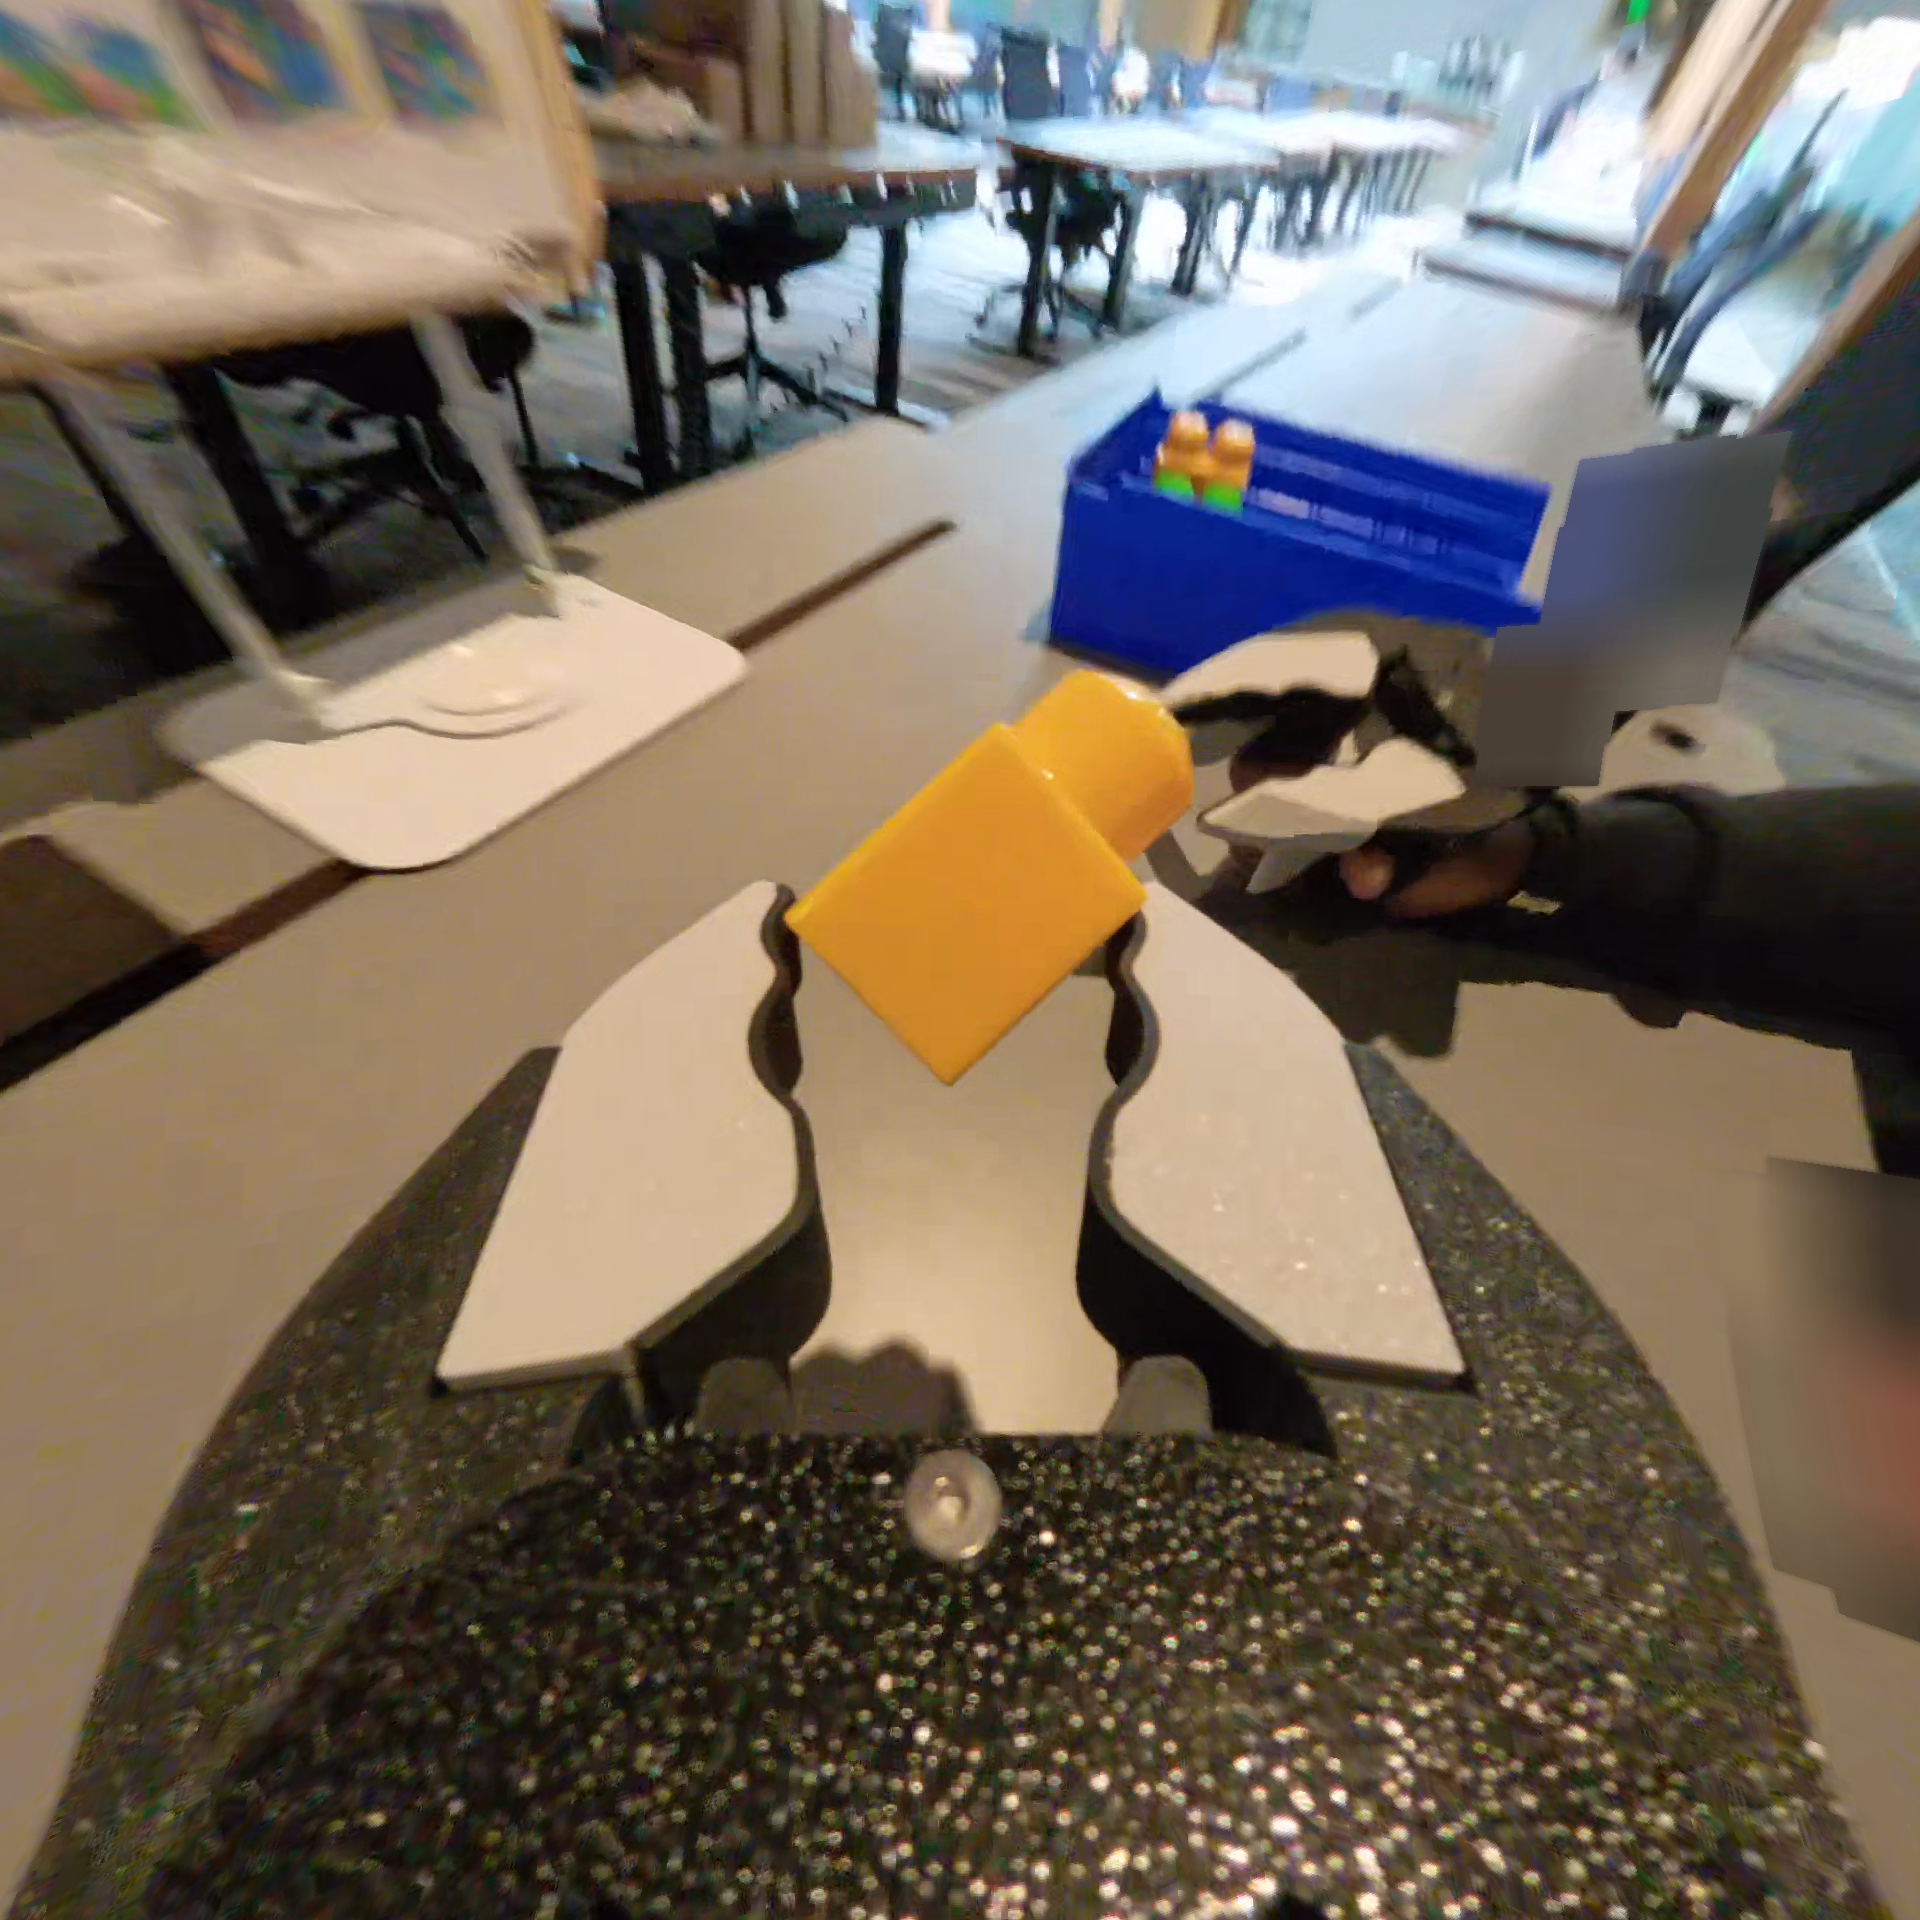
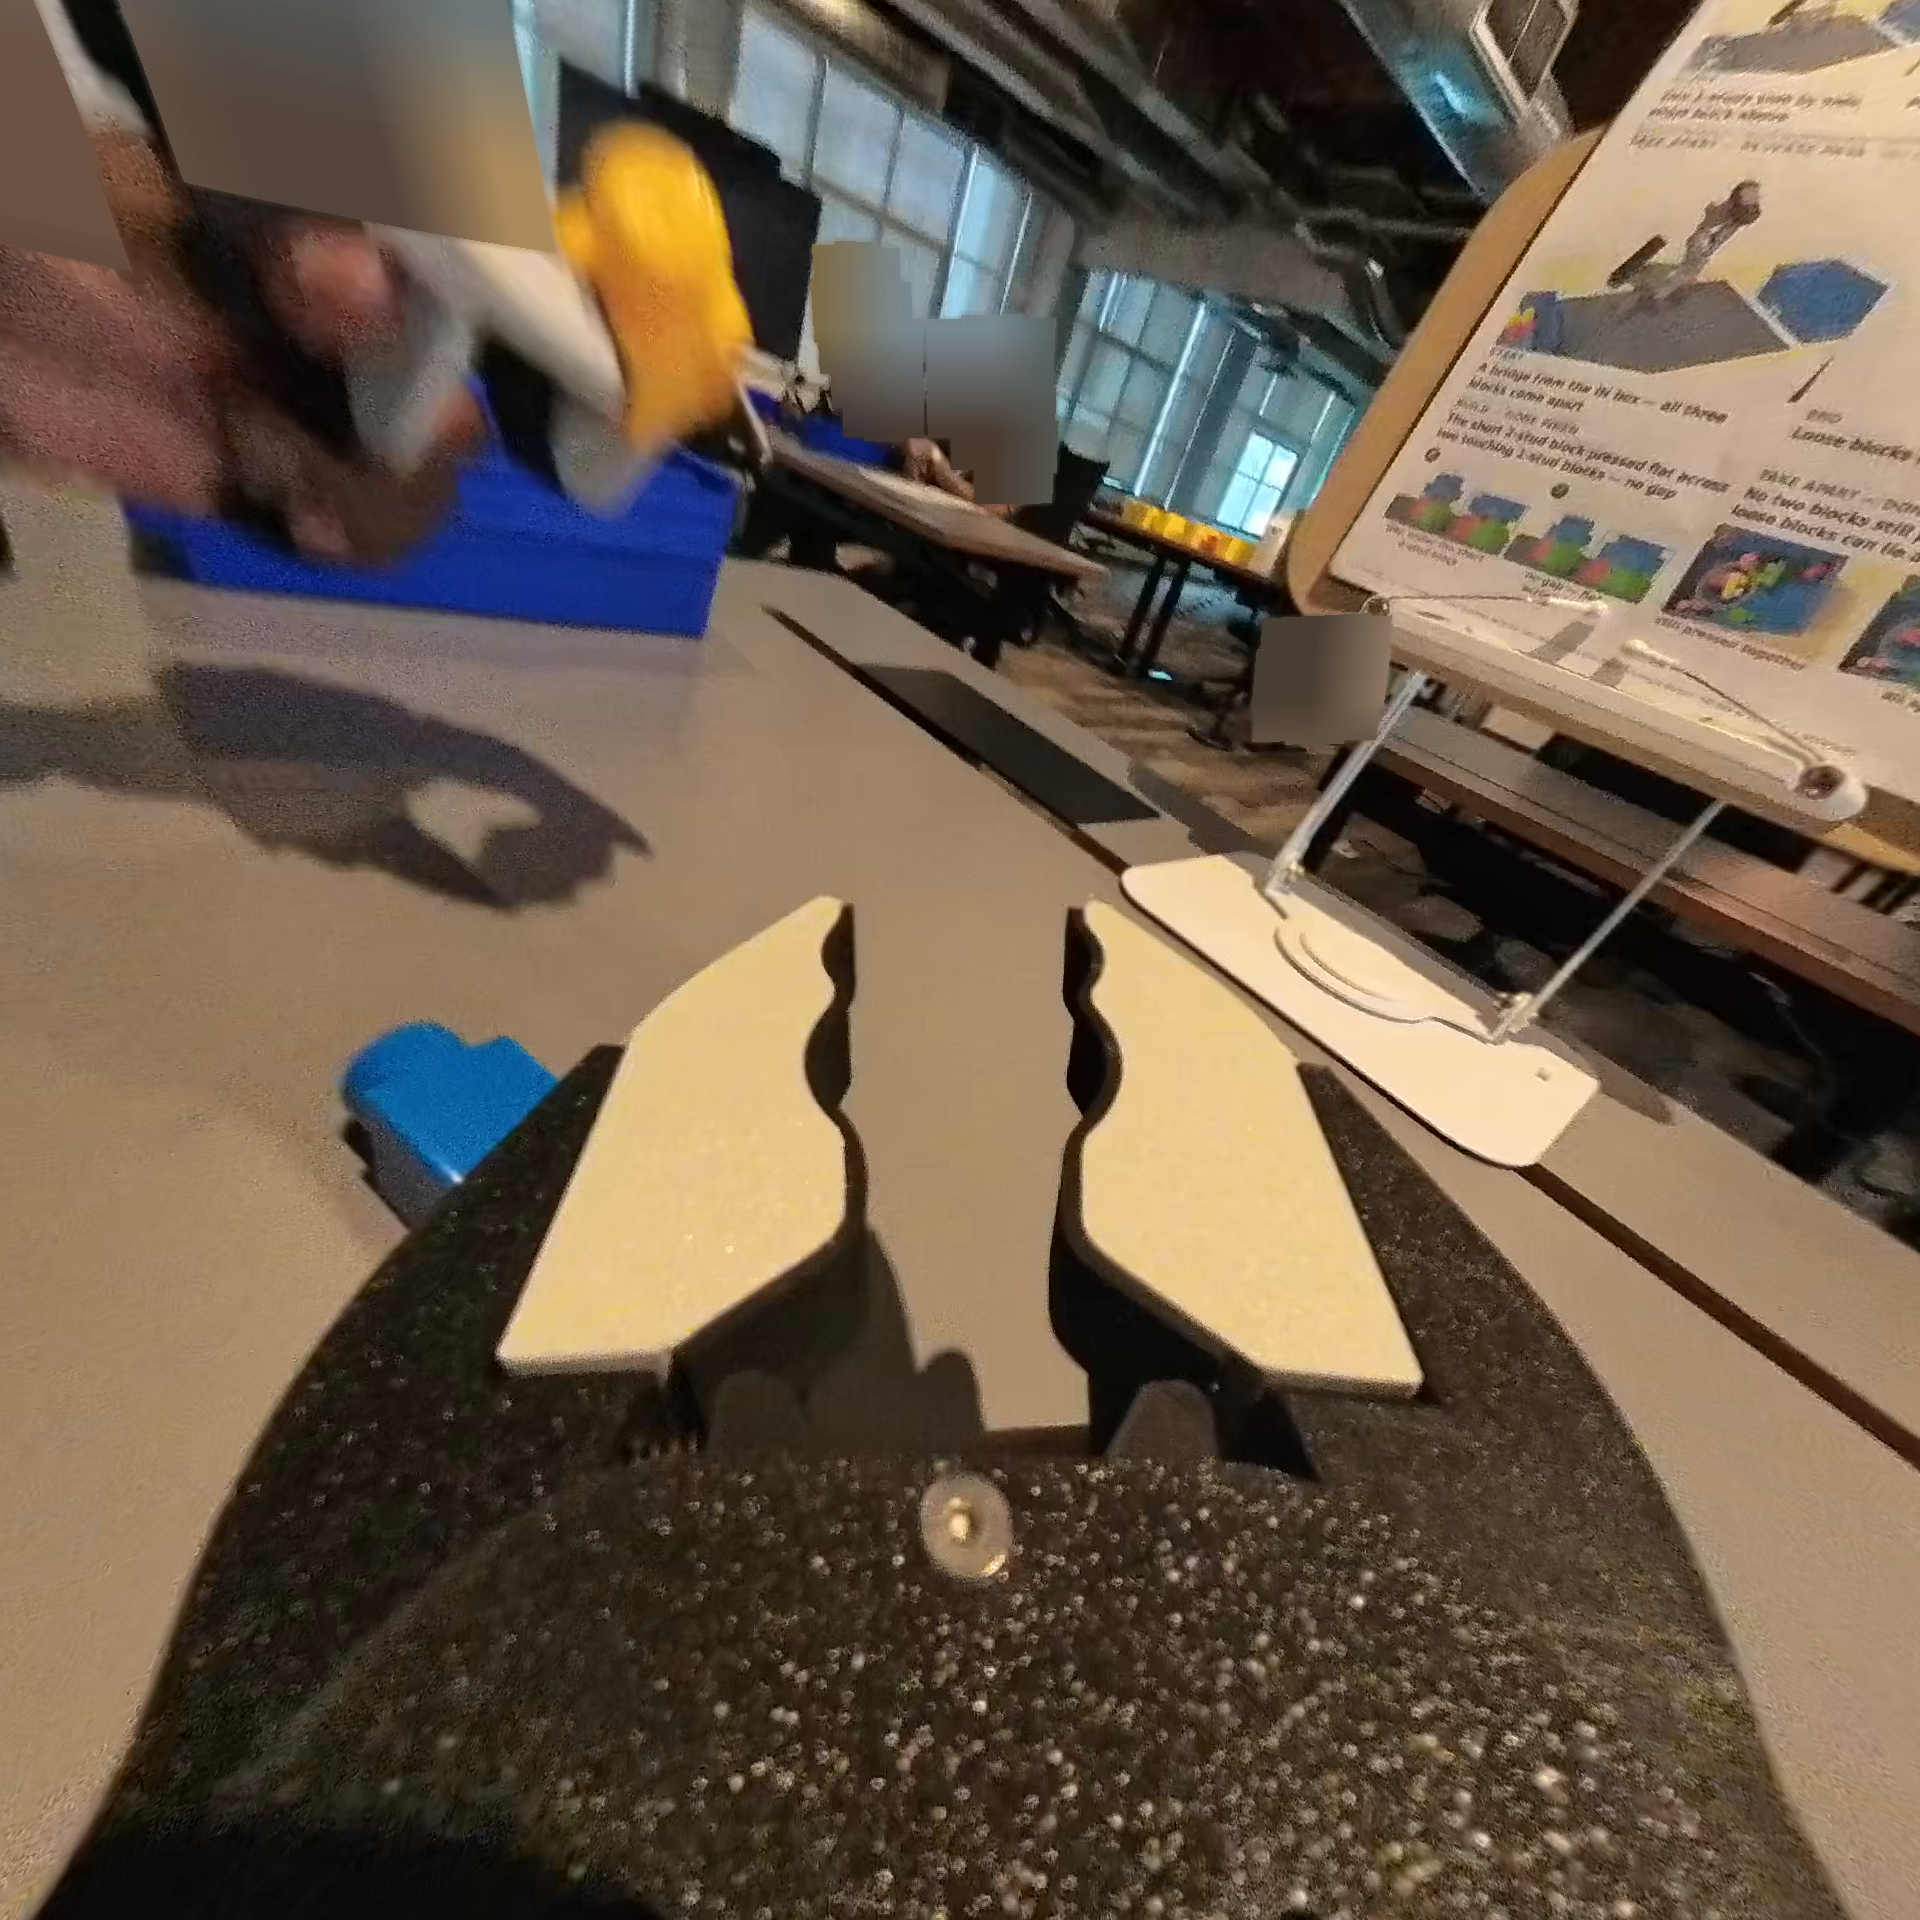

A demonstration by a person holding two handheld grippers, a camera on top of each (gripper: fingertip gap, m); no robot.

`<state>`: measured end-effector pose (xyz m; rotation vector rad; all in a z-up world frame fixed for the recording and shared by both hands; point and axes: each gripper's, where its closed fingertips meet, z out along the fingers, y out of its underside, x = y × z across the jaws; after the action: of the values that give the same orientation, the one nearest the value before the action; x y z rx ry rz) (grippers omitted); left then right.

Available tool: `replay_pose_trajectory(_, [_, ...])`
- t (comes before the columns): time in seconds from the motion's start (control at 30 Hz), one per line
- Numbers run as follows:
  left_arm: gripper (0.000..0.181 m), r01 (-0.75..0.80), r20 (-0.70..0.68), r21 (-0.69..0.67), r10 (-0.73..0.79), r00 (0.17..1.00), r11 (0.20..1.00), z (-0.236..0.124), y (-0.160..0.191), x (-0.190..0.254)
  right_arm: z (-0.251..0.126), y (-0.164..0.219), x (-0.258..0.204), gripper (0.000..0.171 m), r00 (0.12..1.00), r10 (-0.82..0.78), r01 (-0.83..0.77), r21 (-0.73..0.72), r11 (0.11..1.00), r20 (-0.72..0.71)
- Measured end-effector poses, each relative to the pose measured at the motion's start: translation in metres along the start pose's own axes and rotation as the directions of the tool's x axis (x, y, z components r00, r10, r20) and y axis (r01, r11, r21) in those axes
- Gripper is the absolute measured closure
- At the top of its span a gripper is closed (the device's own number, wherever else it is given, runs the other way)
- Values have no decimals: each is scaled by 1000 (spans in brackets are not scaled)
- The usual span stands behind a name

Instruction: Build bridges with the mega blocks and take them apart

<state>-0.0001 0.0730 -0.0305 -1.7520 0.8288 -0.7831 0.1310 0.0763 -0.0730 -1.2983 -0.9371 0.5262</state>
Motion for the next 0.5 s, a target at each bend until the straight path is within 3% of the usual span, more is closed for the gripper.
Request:
replay_pose_trajectory(0.1, [125, -134, 46, -87, 138, 989, 987, 60, 22, 25, -6, -12, 0, 128, 987, 140, -144, 48, 988, 74])
replay_pose_trajectory(0.2, [124, -226, 46, -150, 235, 971, 963, 93, 35, 47, -8, -6, -3, 126, 960, 236, -239, 6, 971, 148])
replay_pose_trajectory(0.33, [124, -297, 99, -220, 324, 941, 929, 106, 44, 52, -9, 0, -11, 133, 939, 263, -265, -24, 964, 223])
replay_pose_trajectory(0.5, [124, -292, 101, -242, 323, 941, 925, 102, 53, 46, -10, -5, -18, 131, 904, 311, -320, -19, 947, 294])
